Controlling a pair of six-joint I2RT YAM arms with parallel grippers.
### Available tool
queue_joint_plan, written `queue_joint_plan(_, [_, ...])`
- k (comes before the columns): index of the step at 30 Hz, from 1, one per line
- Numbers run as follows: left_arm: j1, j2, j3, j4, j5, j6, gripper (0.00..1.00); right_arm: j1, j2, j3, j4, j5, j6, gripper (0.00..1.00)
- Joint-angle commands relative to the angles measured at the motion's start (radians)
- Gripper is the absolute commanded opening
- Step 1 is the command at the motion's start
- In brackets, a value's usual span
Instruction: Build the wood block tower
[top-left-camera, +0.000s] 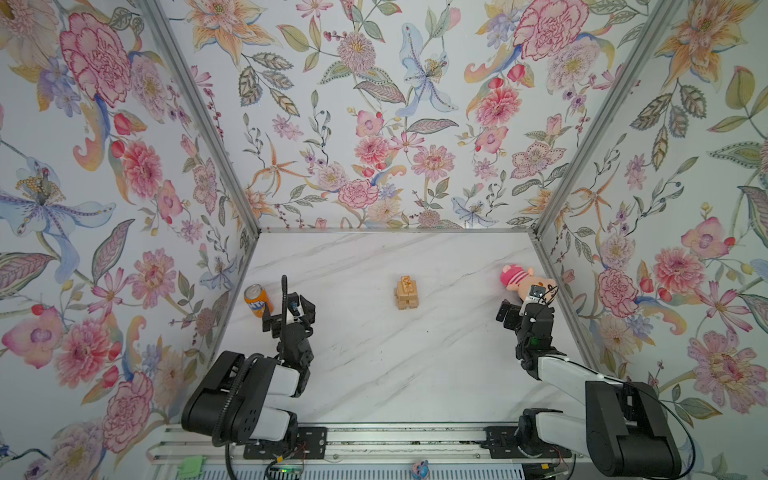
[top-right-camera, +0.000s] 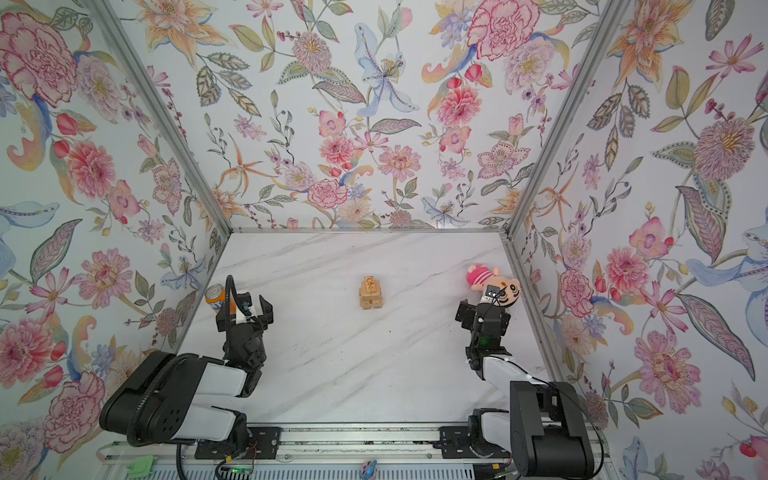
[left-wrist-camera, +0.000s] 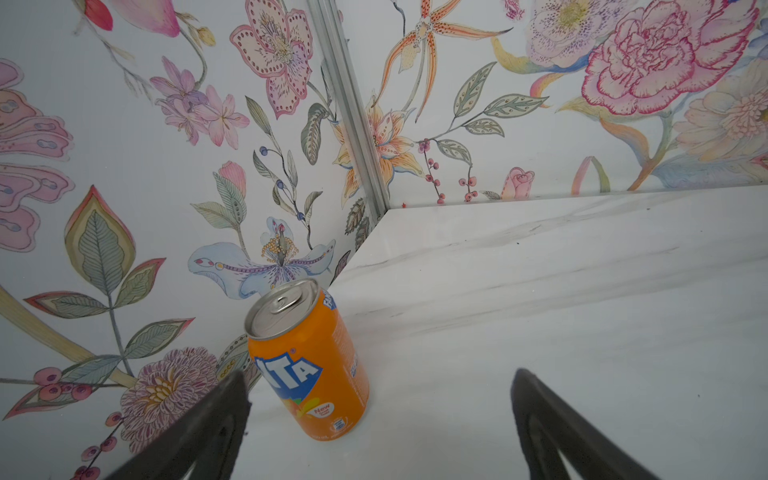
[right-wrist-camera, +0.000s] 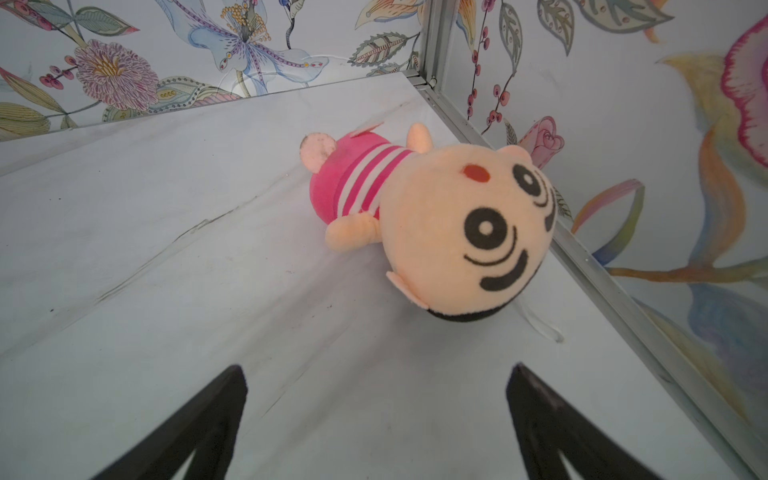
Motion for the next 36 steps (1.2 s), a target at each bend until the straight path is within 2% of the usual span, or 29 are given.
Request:
queue_joint_plan(1, [0.011,0.055,-0.012,0.175,0.046,0.023,0.99,-0.012,0.023,-0.015,0.124,-0.018,-0.008,0.99])
queue_joint_plan(7, [0.025,0.059,-0.005,0.161,0.073,0.007,0.99,-0.034,0.093,0.007,0.204,-0.053,-0.01,0.99])
queue_joint_plan(10, [0.07,0.068,0.011,0.116,0.141,-0.037,0.99,-0.039,0.141,0.034,0.233,-0.085,-0.027,0.99])
queue_joint_plan(12, [0.093,0.14,0.031,0.144,0.172,-0.043,0.99,-0.04,0.174,0.04,0.274,-0.113,-0.056,0.99])
queue_joint_plan(14, [0.102,0.105,0.059,0.01,0.216,-0.059,0.99,-0.039,0.205,0.036,0.318,-0.128,-0.068,0.99])
queue_joint_plan(16, [0.125,0.11,0.08,0.015,0.262,-0.066,0.99,-0.022,0.212,0.039,0.319,-0.154,-0.097,0.99])
queue_joint_plan(22, [0.154,0.11,0.089,-0.007,0.361,-0.071,0.99,0.026,0.291,-0.007,0.477,-0.207,-0.18,0.99])
queue_joint_plan(28, [0.156,0.108,0.086,-0.004,0.362,-0.071,0.99,-0.001,0.3,-0.009,0.488,-0.261,-0.164,0.99])
queue_joint_plan(36, [0.154,0.106,0.078,0.008,0.359,-0.068,0.99,0.004,0.298,-0.012,0.494,-0.251,-0.168,0.99])
